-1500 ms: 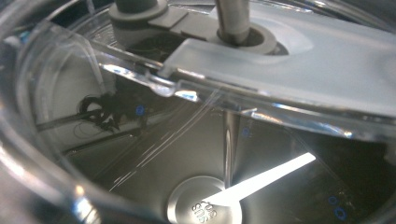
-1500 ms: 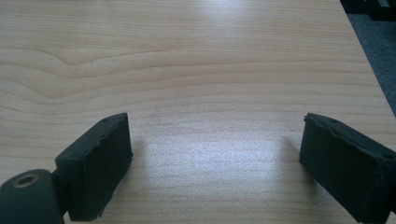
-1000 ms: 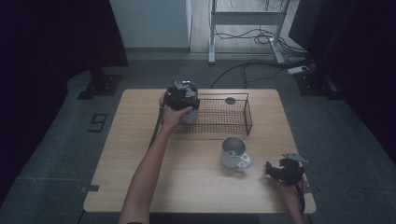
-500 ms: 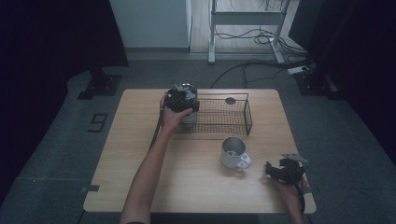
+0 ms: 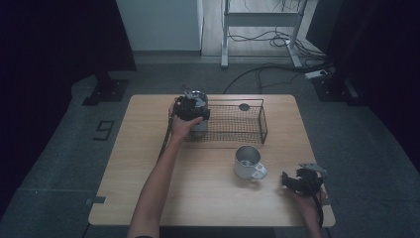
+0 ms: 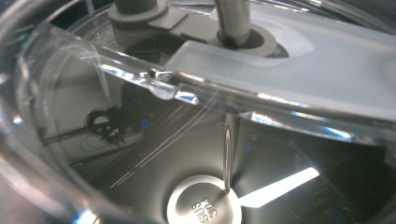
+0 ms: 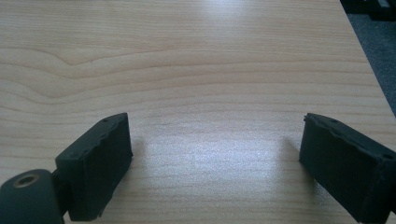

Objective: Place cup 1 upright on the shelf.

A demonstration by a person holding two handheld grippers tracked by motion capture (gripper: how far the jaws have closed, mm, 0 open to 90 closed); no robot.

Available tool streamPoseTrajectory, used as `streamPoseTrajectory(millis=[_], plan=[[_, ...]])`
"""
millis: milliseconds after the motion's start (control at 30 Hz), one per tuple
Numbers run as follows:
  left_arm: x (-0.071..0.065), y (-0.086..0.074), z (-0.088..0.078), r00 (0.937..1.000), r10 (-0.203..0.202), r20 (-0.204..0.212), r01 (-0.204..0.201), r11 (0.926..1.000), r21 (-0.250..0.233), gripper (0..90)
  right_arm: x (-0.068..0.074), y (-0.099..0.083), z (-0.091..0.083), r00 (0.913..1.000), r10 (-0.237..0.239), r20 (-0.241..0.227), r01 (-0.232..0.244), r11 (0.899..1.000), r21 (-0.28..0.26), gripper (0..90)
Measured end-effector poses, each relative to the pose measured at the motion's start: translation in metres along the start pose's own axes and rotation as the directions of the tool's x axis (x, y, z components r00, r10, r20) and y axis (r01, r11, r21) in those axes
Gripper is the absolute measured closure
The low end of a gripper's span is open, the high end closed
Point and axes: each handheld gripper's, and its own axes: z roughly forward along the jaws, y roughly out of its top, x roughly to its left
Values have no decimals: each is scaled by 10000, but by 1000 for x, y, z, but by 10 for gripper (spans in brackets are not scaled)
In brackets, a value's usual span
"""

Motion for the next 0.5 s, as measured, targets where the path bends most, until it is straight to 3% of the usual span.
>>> streamPoseTrajectory(millis=[500], plan=[[-3,-4,3,9996,270,56,-271,9994,221,41,0,0,0,10000,-20,-13,20,10000,0,94]])
